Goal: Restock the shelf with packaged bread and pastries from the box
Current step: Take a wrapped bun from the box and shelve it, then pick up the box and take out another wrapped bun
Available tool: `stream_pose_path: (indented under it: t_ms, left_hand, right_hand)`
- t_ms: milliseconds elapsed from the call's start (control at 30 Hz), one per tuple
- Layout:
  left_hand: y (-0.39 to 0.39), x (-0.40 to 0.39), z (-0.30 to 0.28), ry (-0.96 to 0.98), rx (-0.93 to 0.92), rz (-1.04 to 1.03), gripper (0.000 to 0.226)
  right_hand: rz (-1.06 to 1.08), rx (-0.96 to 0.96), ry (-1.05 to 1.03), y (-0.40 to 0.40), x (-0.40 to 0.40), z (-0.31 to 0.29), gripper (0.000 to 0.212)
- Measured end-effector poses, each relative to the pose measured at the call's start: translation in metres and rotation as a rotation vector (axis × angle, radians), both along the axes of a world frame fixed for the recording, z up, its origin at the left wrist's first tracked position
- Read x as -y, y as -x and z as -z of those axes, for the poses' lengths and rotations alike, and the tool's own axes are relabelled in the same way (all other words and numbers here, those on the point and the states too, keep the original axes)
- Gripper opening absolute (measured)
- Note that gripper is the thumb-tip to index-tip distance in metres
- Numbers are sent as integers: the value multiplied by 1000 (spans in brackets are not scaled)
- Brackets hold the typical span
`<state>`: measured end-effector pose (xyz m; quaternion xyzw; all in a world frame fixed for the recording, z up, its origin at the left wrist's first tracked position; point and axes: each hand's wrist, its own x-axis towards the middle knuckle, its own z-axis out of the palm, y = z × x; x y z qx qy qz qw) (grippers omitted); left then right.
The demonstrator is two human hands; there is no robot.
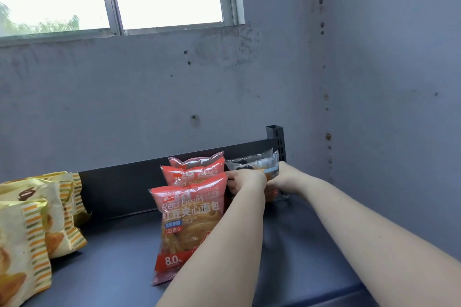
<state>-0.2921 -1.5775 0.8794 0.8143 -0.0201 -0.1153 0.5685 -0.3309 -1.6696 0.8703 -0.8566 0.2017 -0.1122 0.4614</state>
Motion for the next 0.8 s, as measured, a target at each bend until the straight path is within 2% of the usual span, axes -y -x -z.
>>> stream_pose_path:
  t_ms: [67, 200, 300, 400, 567, 800]
  left_hand:
    - [5, -4, -8, 19, 131, 35, 90]
    - [25, -3, -24, -68, 332, 79, 87]
    - [40, -5, -39, -150, 471, 133, 73]
    - [44, -20, -47, -103, 602, 185, 55]
    - [43, -61, -71, -220, 869, 106, 34]
    - [25, -148, -93, -431, 1005, -44, 29]
  right_hand:
    - [38, 37, 8, 7, -6, -5, 70]
    - [155, 143, 78, 11, -9, -11, 65]
    - [184, 275, 169, 15, -13, -18, 65]
    - [203, 419, 257, 20, -18, -28, 58]
    - [204, 529, 416, 24, -42, -47, 49]
    - [67, 635, 722, 17, -113, -86, 34]
